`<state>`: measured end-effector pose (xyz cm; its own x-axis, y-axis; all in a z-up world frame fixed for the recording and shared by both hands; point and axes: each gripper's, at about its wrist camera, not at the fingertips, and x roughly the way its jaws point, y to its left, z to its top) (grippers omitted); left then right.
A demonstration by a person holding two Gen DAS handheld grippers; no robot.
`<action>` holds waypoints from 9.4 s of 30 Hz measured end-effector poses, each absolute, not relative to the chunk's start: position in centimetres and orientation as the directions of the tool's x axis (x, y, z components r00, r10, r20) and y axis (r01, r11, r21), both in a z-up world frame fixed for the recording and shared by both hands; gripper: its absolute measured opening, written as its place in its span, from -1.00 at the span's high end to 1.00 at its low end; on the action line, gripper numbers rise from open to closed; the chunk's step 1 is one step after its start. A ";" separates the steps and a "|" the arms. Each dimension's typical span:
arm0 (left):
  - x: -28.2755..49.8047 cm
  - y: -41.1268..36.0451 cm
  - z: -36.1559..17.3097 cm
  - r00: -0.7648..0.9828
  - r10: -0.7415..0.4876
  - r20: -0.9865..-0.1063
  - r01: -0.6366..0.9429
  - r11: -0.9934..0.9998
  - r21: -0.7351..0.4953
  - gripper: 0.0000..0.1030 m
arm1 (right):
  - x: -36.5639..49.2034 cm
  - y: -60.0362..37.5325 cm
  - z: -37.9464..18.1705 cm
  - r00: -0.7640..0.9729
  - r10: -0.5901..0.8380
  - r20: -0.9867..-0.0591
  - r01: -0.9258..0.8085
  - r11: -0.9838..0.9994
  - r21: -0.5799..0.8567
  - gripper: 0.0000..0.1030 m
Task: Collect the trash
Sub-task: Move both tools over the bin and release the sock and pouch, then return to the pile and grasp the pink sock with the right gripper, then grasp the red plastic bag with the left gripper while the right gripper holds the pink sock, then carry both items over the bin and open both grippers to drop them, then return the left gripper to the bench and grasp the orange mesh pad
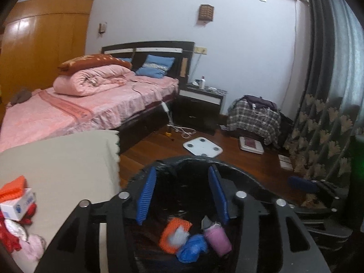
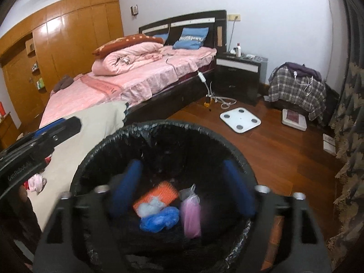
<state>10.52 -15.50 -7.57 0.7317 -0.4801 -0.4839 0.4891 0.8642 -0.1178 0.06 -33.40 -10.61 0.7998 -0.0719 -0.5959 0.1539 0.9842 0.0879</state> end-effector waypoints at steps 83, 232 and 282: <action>7.7 18.8 -16.6 0.758 0.111 -0.643 -0.127 0.992 0.022 -0.28 | 8.6 1.4 -18.4 0.523 0.404 -0.750 -0.458 0.876 0.152 0.14; 11.8 12.0 -7.7 0.854 0.073 -0.516 -0.076 0.997 0.016 -0.42 | 11.1 -11.2 -8.9 0.763 0.265 -0.590 -0.253 0.962 0.105 -0.85; 13.0 15.0 -7.5 0.871 -0.025 -0.491 -0.052 0.988 -0.144 0.74 | 13.1 -6.2 -10.0 0.730 0.309 -0.610 -0.303 0.946 0.116 -0.85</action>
<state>13.01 14.96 -7.54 0.8710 -0.0255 -0.4907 -0.0523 0.9882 -0.1440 13.05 -6.20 -9.97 0.7296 0.3093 -0.6099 -0.3035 0.9457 0.1165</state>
